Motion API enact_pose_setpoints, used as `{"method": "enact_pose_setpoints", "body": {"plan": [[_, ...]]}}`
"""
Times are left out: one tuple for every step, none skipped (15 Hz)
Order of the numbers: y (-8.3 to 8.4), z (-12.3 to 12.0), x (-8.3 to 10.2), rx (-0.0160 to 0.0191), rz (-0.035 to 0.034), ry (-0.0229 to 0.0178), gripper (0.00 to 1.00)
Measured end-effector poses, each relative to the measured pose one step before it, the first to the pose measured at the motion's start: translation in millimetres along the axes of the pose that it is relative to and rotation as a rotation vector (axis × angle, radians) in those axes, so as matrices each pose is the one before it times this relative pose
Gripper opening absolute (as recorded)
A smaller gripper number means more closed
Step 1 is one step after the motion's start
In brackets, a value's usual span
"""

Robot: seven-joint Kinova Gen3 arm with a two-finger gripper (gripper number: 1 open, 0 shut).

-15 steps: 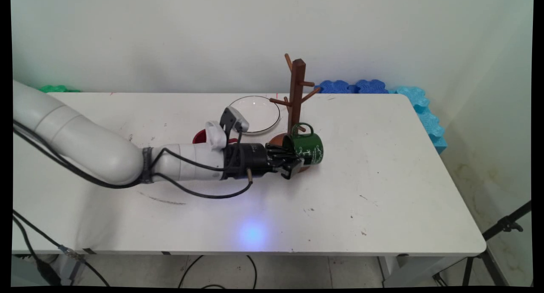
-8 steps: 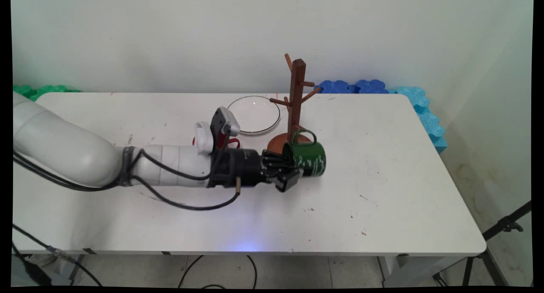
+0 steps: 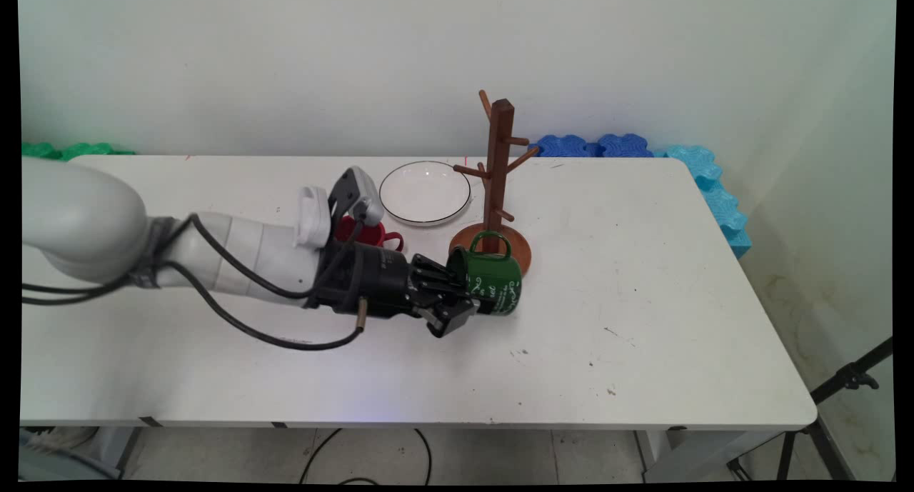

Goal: Place the picked object on the table

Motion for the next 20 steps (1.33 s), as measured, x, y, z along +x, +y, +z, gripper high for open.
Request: {"method": "enact_pose_setpoints", "body": {"plan": [[2.15,-4.51,5.87,0.00027,0.01626,-0.01738,0.00],[1.39,-4.01,5.15,0.00155,0.01736,-0.01827,0.00],[3.20,-4.27,2.49,0.00342,0.01188,-0.01819,0.00],[0.17,-3.44,4.24,0.00534,0.01340,-0.02795,0.00],[-0.92,-2.85,3.62,0.00805,0.01220,-0.02776,0.00],[-1.13,-3.79,3.51,0.00777,0.01239,-0.02849,0.00],[-1.27,-3.42,3.14,0.00624,0.01047,-0.02383,0.00],[-1.71,-4.25,3.66,0.00698,0.01456,-0.02808,0.00],[-2.13,-5.63,4.03,0.00643,0.01721,-0.03327,0.00],[-1.34,-3.49,2.40,0.00359,0.00972,-0.01818,0.00],[-2.11,-5.71,3.48,0.00584,0.01486,-0.02699,0.00],[-2.19,-6.46,3.08,0.00508,0.01334,-0.02541,0.00],[-1.24,-4.52,2.25,0.00033,0.00967,-0.01322,0.00],[-1.27,-3.98,2.47,-0.00151,0.01196,-0.01287,0.00],[-1.59,-5.73,2.98,-0.00045,0.01839,-0.02000,0.00],[-1.61,-6.49,2.69,0.00098,0.02066,-0.02514,0.00],[-1.73,-5.80,2.81,0.00110,0.02182,-0.02682,0.00],[-1.29,-4.79,1.81,0.00138,0.01698,-0.02280,0.00],[-1.15,-4.43,1.18,0.00260,0.01669,-0.02408,0.00],[-1.63,-4.47,1.18,0.00338,0.02117,-0.02845,0.00]]}}
